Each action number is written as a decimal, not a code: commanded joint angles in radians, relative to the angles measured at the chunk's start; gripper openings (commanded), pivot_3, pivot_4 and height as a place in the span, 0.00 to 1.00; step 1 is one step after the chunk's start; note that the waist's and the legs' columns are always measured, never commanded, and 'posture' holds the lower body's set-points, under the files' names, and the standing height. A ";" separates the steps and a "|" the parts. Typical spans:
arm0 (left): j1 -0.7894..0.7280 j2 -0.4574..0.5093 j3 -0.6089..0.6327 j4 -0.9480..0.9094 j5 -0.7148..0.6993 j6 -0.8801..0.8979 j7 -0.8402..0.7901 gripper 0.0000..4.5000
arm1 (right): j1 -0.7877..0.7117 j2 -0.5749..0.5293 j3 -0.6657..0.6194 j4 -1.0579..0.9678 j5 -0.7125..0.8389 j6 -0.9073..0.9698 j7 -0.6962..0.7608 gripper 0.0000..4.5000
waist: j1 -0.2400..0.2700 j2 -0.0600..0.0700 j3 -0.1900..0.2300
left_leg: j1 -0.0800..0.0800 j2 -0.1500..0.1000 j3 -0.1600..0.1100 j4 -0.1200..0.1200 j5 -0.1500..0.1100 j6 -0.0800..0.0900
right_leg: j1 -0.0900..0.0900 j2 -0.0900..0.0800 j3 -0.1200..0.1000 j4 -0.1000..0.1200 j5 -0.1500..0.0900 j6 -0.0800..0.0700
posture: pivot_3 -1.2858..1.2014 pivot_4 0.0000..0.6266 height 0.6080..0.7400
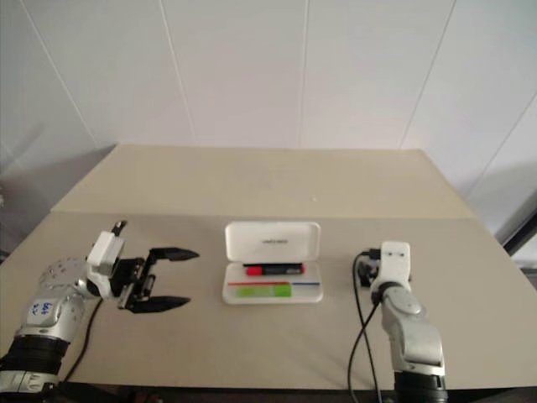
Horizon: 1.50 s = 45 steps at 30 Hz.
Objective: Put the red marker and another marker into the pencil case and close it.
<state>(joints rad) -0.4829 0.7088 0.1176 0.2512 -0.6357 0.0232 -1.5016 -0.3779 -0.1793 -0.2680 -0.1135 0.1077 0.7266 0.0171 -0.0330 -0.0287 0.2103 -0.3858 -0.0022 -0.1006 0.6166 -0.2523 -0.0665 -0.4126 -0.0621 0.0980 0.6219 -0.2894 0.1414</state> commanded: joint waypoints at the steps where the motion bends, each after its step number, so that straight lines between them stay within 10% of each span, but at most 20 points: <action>1: 0.006 0.018 0.023 -0.022 -0.015 0.002 -0.070 1.00 | 0.035 0.022 0.009 -0.012 0.014 0.051 -0.015 0.79 | -0.001 0.000 0.000 | 0.000 0.000 0.000 0.000 0.000 0.000 | 0.000 0.000 0.000 0.000 0.000 0.000 | 0.52 0.24 1.00; 9: -0.003 0.014 0.021 -0.013 -0.011 -0.003 -0.068 1.00 | 0.019 -0.007 0.020 -0.017 0.039 0.048 0.011 0.25 | 0.002 0.000 0.000 | 0.000 0.000 0.000 -0.001 0.000 0.000 | 0.000 0.000 0.000 -0.001 0.000 0.000 | 0.52 0.24 1.00; 18: 0.001 0.008 0.020 -0.019 -0.013 -0.005 -0.065 1.00 | -0.017 -0.130 0.068 -0.062 0.088 0.016 0.189 0.25 | -0.001 0.000 0.000 | -0.001 0.000 0.000 -0.001 0.000 0.000 | 0.000 0.000 0.000 -0.001 0.000 0.000 | 0.52 0.24 1.00; 29: 0.026 0.016 0.047 0.008 -0.027 -0.024 -0.089 1.00 | -0.119 -0.483 0.257 -0.150 0.245 0.007 0.746 0.25 | -0.013 0.002 0.002 | -0.001 0.001 0.000 -0.001 0.000 0.000 | 0.000 0.001 -0.001 -0.002 0.000 0.000 | 0.52 0.24 1.00; 45: 0.124 0.024 0.095 -0.068 -0.030 -0.033 -0.040 1.00 | -0.302 -0.548 0.548 0.105 0.158 -0.236 1.196 0.25 | -0.020 0.002 0.002 | -0.002 0.000 0.000 -0.001 0.000 0.000 | -0.001 -0.001 0.000 -0.003 0.000 0.001 | 0.52 0.24 1.00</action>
<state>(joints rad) -0.3671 0.7136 0.1836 0.2199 -0.6413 -0.0078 -1.5011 -0.6533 -0.7175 0.2797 -0.0156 0.2770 0.5320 1.1824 -0.0529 -0.0267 0.2120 -0.3879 -0.0020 -0.1003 0.6161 -0.2525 -0.0664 -0.4136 -0.0626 0.0976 0.6190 -0.2892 0.1420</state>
